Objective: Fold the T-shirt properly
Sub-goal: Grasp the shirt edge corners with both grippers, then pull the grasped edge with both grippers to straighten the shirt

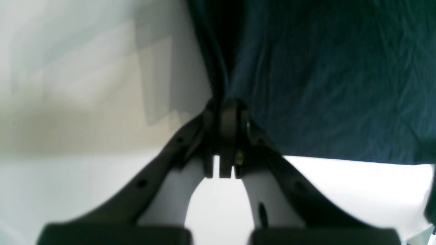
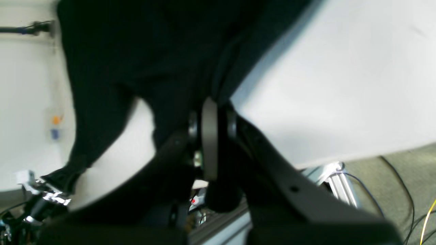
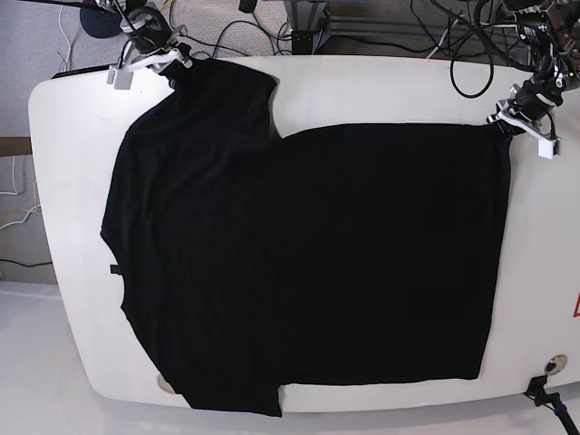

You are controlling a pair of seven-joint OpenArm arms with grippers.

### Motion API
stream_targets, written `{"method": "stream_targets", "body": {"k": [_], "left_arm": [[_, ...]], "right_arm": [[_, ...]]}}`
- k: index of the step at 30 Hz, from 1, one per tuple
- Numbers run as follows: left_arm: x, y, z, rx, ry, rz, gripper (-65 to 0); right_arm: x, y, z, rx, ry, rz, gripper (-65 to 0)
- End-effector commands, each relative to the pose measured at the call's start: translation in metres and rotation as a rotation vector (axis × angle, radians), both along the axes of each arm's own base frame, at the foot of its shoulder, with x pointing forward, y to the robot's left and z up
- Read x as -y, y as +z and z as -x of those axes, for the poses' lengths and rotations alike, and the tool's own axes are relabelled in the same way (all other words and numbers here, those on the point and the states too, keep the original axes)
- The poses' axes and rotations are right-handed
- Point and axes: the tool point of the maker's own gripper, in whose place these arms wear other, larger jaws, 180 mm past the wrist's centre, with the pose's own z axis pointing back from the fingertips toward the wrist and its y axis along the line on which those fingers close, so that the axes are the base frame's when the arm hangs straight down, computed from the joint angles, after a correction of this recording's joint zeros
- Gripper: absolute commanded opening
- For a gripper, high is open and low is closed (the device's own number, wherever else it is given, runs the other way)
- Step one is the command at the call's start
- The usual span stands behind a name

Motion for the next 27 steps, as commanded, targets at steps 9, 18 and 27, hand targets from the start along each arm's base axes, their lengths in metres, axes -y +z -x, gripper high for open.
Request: {"method": "stream_targets", "body": {"k": [9, 18, 27], "left_arm": [[-0.023, 0.024, 0.053, -0.075, -0.055, -0.153, -65.0], [0.004, 0.042, 0.077, -0.081, -0.139, -0.189, -65.0], [0.016, 0.088, 0.014, 0.125, -0.171, -0.244, -65.0]], "right_arm": [[-0.009, 0.023, 0.04, -0.037, 0.034, 0.002, -65.0], [-0.02, 0.04, 0.067, -0.058, 0.072, -0.013, -65.0], [-0.015, 0.073, -0.004, 0.186, 0.067, -0.07, -65.0]]}}
